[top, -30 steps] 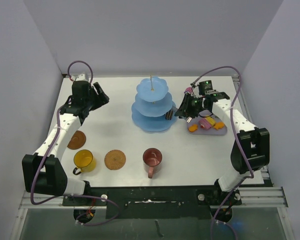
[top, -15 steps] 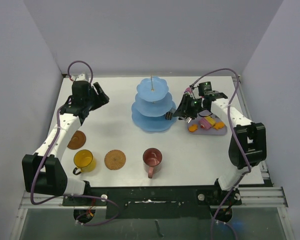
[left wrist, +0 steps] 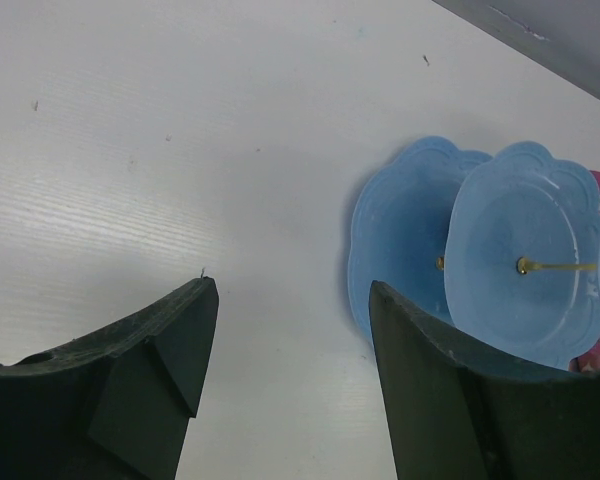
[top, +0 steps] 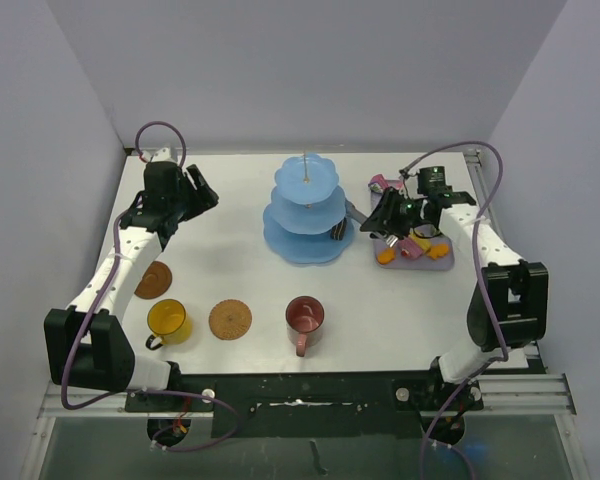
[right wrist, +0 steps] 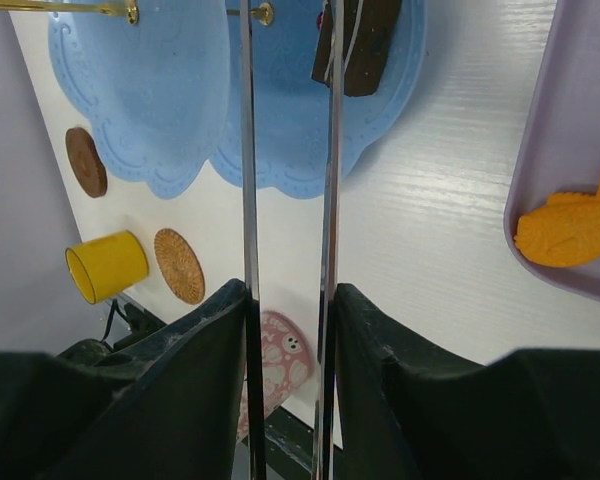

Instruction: Serve the afternoon tea

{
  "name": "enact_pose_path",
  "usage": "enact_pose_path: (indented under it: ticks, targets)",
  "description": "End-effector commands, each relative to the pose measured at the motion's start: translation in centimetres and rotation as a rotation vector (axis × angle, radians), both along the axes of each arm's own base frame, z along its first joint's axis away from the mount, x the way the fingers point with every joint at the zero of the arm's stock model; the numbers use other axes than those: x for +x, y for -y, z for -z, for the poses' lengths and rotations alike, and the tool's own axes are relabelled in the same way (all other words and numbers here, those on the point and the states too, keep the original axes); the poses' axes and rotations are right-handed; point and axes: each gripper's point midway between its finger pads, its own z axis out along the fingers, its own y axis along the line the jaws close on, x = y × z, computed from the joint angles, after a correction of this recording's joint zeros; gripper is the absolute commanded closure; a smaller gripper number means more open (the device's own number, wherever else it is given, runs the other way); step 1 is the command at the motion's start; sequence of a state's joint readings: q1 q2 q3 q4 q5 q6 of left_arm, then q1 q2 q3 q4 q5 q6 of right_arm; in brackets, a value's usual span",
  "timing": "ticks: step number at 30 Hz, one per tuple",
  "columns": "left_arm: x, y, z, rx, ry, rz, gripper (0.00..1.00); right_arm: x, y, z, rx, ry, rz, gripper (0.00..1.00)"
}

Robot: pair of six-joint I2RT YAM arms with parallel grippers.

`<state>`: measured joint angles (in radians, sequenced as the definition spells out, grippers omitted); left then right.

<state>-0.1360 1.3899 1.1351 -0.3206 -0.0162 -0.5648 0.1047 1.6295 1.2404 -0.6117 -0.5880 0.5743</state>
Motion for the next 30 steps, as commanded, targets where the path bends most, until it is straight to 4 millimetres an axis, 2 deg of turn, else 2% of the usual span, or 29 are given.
enact_pose_path:
  ticks: [1,11,17,22,25,30]
  targets:
    - [1.2,0.5,-2.8,-0.013,0.081,0.019,0.39,0.2,1.2,-3.1,0.026,0.094,0.034,0.64]
    - [1.3,0.5,-2.9,-0.013,0.085,0.019,0.39,-0.1,7.7,-4.8,-0.117,0.096,0.171,0.65]
    - [1.1,0.2,-3.1,-0.006,0.089,0.013,0.39,-1.2,12.0,-6.4,-0.217,0.081,0.271,0.65]
    - [0.9,0.2,-2.9,-0.004,0.087,0.012,0.39,-2.7,16.1,-6.9,-0.343,0.039,0.362,0.65]
    - [1.0,0.2,-2.9,-0.008,0.087,0.014,0.39,-3.5,17.3,-6.6,-0.337,0.006,0.398,0.65]
    - [1.1,0.4,-2.8,-0.014,0.087,0.018,0.39,-3.2,17.3,-6.3,-0.228,0.001,0.448,0.65]
